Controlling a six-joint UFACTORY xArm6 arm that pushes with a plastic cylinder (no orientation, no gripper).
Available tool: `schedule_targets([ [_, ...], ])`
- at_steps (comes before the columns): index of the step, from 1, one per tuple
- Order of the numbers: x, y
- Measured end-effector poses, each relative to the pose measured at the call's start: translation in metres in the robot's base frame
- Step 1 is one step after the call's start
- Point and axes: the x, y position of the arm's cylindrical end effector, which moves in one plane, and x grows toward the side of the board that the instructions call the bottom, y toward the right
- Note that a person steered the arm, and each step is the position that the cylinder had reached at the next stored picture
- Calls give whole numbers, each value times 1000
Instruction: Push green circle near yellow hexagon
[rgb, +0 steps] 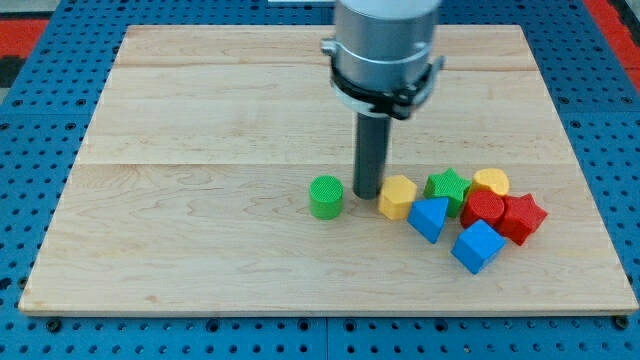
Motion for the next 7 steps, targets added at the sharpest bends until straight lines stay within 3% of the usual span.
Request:
schedule_targets([
  [1, 20, 26],
  [3, 29, -31],
  [4, 64, -84],
  [5, 53, -148],
  [6, 12, -146],
  [7, -4, -134],
])
